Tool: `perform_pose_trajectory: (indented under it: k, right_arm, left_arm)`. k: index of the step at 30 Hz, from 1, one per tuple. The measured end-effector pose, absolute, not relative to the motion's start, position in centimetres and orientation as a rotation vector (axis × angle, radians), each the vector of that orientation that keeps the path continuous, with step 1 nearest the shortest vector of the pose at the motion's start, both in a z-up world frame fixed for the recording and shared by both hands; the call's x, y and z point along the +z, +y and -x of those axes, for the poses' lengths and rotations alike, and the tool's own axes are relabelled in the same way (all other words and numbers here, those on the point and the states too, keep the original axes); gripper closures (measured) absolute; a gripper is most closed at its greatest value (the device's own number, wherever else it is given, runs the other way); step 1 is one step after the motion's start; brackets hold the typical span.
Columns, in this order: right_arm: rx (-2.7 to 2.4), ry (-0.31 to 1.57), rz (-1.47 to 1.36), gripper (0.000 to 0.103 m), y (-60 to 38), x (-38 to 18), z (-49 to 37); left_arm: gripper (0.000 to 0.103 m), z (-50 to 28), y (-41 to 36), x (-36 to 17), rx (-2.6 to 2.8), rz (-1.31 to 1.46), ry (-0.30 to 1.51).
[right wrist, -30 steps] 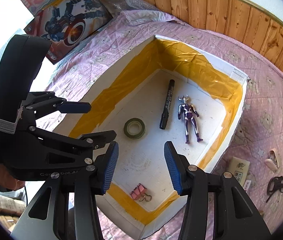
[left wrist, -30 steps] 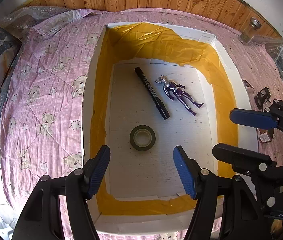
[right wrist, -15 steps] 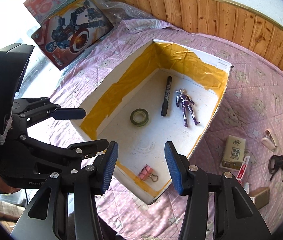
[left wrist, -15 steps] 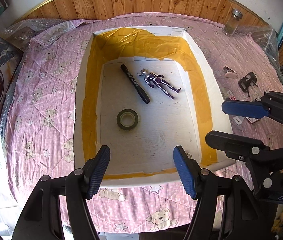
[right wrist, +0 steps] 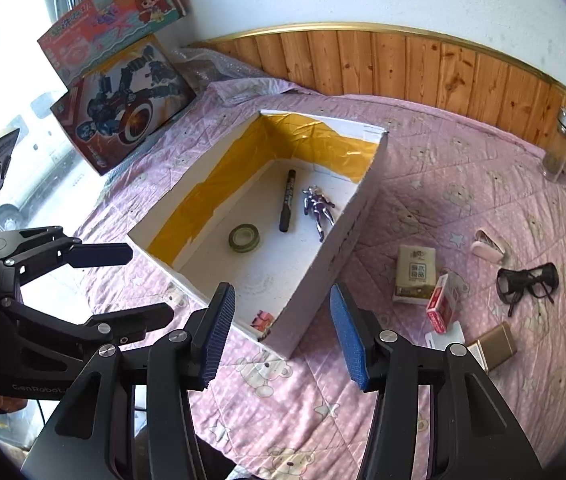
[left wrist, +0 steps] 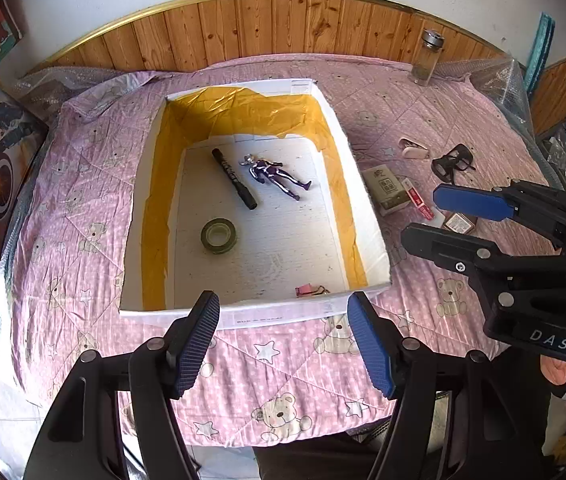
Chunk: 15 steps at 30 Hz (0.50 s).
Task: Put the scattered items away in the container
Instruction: 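Withdraw both tools from box toward remaining items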
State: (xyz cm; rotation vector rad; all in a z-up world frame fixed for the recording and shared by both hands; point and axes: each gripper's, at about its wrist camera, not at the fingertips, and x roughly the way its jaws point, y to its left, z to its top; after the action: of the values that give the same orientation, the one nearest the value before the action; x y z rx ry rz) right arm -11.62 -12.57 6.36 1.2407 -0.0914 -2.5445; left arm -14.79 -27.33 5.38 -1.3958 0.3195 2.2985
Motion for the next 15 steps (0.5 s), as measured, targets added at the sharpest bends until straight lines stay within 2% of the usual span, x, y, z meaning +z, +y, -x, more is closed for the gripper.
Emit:
perform_pose_trajectory:
  k: [15]
  right_arm:
    - [-2.648, -0.16, -1.227, 0.049, -6.8, 5.7, 6.1]
  left_arm:
    - [0.034, 8.5, -20.8, 5.0, 2.239, 1.289, 0.362]
